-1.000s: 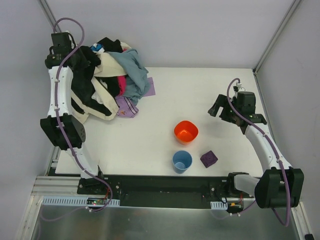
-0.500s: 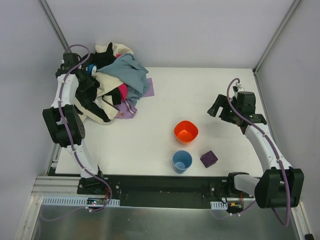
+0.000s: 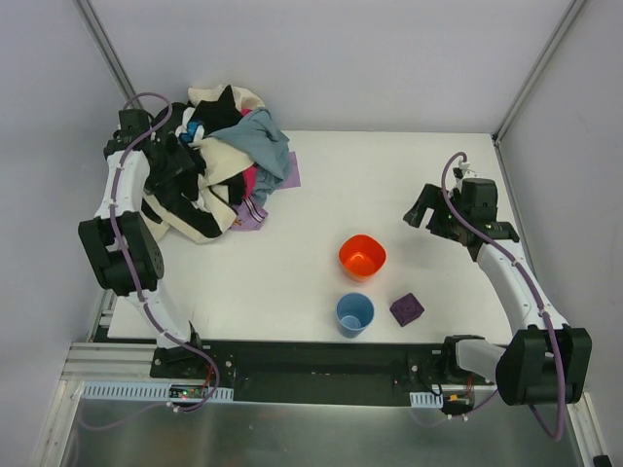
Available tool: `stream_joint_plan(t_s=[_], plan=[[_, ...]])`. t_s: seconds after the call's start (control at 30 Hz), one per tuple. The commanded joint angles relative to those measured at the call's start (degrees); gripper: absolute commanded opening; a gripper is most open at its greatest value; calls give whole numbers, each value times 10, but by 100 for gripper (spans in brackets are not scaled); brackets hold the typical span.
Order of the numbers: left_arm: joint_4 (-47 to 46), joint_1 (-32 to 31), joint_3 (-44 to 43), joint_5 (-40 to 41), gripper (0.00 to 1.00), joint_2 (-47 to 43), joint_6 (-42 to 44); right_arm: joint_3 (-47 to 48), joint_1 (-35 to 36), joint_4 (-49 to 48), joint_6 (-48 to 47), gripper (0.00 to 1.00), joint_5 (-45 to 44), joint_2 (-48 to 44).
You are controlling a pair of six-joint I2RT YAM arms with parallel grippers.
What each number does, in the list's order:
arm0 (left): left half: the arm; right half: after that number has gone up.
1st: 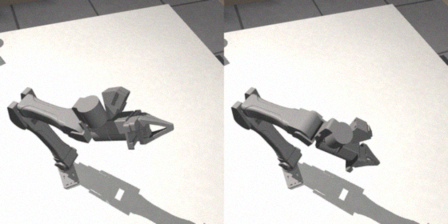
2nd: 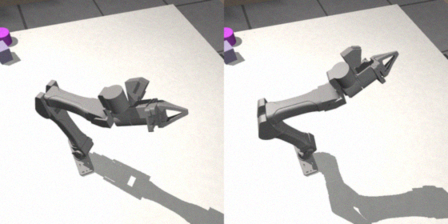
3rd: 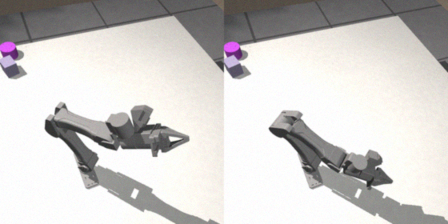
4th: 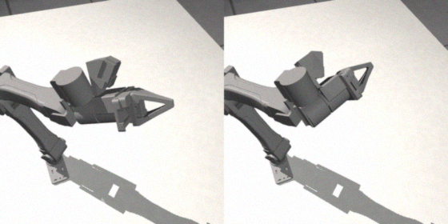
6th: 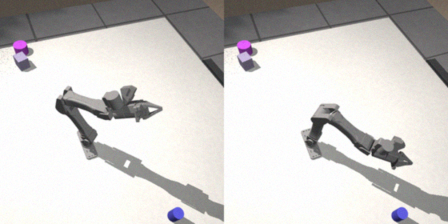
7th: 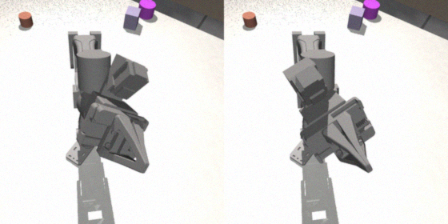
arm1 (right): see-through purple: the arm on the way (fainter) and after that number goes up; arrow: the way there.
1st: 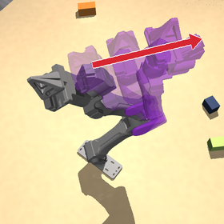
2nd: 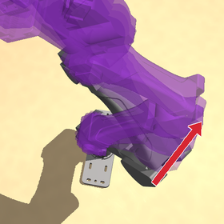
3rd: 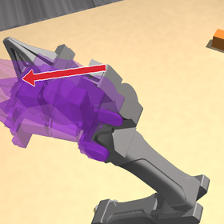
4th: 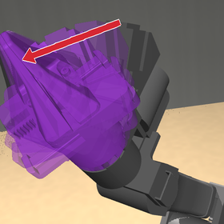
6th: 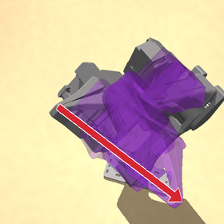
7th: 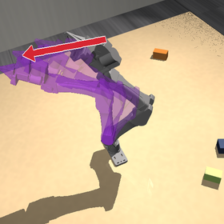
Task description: Pick out a specific cloth from the pile
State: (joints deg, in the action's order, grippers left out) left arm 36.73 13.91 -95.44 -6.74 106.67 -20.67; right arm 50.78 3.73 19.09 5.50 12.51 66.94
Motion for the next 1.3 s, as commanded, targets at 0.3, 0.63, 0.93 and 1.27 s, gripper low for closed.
stream_joint_plan(t_s=[0.3,0.63,0.93,1.27], plan=[[17,-67,45,-5,99,-198,-8,2,1,-8,-1,95,10,-7],[17,-264,13,64,99,-114,48,-3,1,-7,-6,96,6,-9],[19,-361,-39,196,99,54,68,-10,1,2,-16,96,-6,-19],[47,-361,-73,288,99,143,58,-13,1,2,-17,96,-8,-16]])
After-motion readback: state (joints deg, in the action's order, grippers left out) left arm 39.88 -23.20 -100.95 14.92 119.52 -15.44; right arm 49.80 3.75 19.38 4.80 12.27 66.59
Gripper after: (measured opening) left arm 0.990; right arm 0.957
